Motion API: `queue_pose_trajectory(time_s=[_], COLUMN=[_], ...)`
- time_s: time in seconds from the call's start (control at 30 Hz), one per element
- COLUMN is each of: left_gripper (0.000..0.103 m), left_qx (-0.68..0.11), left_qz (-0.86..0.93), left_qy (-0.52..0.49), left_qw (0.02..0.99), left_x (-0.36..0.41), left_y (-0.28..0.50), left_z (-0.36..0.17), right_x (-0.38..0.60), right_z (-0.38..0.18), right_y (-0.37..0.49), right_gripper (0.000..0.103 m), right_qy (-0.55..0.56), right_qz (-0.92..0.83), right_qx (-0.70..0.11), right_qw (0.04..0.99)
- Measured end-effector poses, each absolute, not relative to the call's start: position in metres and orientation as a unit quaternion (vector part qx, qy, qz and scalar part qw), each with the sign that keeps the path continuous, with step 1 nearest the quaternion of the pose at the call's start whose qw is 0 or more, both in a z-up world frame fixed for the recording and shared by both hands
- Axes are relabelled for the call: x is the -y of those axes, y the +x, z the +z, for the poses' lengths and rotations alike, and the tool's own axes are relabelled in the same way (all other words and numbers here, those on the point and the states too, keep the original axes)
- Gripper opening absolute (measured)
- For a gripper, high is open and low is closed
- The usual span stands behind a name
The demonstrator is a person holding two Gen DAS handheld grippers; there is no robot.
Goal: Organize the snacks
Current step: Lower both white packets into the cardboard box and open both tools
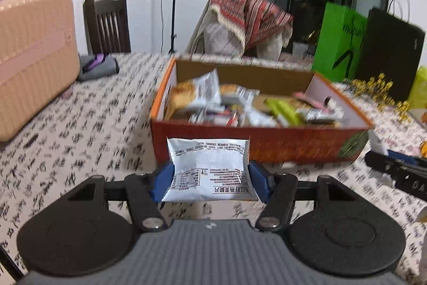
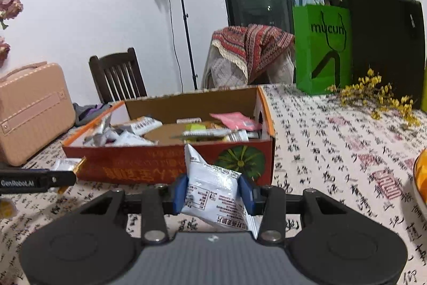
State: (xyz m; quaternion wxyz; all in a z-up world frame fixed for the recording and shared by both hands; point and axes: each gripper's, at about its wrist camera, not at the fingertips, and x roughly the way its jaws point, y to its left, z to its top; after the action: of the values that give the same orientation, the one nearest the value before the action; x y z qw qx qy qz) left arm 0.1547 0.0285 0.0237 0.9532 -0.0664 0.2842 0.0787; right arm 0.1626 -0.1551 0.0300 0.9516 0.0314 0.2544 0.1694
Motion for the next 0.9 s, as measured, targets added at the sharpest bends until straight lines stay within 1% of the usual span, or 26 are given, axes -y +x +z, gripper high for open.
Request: queue_pose_trajectory(time_s=[0.33,0.53,0.73,0.9], left_gripper=[0.064,0.064,0.064,0.064], left_qx=[-0.217,-0.201,-0.198,-0.188], left_qz=[0.054,0.052,0.065,0.088], left_qy=[-0.067,-0.077,-0.093,-0.093], left_qw=[0.972,0.975,0.974,0.974], left_x=[-0.006,-0.001,-0.007,-0.018], left_y=[0.176,0.205,0.248,0.271], left_z=[0.073,0.090,0.089,0.067], right_x=[0.155,0.151,0.140,0.134], right_z=[0.072,0.096,0.098,0.075], right_y=[0.176,0.205,0.247,0.267], right_gripper=[0.042,0.042,0.041,0.041], right_qy=[0.043,0.056,0.067,0.071], right_qz=[0.160,0.152,0.147,0.156], right_qx=[-0.203,-0.184,-0.187,-0.179], right_qw=[0.965,0.969,0.969,0.969])
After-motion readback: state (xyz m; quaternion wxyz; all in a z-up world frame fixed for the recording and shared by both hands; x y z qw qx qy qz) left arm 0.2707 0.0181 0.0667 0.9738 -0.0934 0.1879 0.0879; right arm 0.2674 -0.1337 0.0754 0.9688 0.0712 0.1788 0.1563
